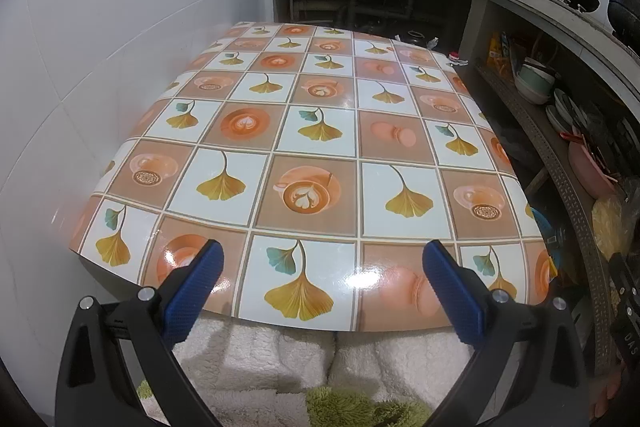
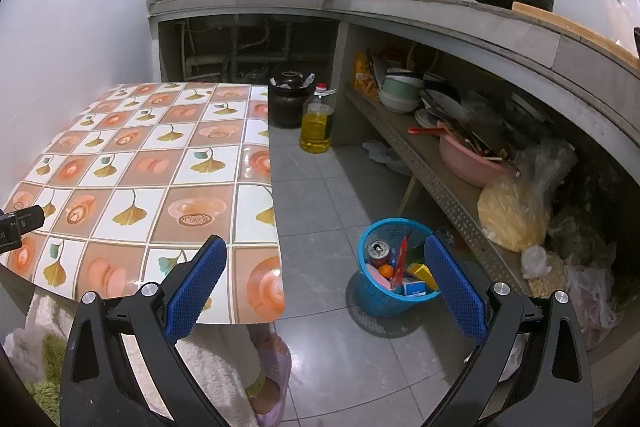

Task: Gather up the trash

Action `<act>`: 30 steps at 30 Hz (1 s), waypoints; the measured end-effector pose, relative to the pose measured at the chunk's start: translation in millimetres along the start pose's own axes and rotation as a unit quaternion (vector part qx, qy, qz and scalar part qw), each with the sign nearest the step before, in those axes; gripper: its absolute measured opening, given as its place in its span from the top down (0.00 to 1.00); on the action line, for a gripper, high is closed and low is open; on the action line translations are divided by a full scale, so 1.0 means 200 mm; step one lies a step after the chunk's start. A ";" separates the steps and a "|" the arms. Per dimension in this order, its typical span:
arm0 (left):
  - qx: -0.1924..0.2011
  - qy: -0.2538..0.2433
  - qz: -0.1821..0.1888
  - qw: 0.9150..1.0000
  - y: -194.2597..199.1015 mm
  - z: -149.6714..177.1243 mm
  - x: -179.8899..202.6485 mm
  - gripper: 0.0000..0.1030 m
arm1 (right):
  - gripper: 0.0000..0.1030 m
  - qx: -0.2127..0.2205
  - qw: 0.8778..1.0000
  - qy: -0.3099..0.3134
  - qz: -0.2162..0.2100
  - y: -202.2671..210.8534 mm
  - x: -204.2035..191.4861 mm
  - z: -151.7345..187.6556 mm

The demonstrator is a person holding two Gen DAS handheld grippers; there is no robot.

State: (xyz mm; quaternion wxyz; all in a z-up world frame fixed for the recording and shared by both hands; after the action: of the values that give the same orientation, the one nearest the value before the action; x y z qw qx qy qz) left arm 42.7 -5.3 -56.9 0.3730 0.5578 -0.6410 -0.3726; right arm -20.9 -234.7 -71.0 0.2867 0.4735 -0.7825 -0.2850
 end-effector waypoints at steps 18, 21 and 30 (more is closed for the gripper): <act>0.001 -0.075 0.044 0.996 0.03 0.04 0.19 0.05 | 0.08 -0.004 1.000 -0.006 0.007 0.01 0.05 0.01; 0.001 -0.077 0.044 0.996 0.03 0.03 0.19 0.05 | 0.08 -0.004 1.000 -0.006 0.007 0.01 0.05 0.01; -0.001 -0.078 0.045 0.996 0.02 0.03 0.19 0.05 | 0.08 -0.004 1.000 -0.005 0.007 0.01 0.04 0.01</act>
State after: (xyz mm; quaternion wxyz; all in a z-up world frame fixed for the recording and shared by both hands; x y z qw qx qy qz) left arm 31.3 -42.8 -53.3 0.3387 0.4976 -0.6922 -0.3981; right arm -27.0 -241.1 -70.3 0.2869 0.4650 -0.7862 -0.2888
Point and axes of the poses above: each gripper's, at about its wrist camera, not at the fingertips, and y roughly against the way its jaws point, x to its right, z to its underside, the point moved 5 cm from there along -y, roughly the way its jaws point, and after that the axes turned 13 degrees about -x, right-handed, at the moved point
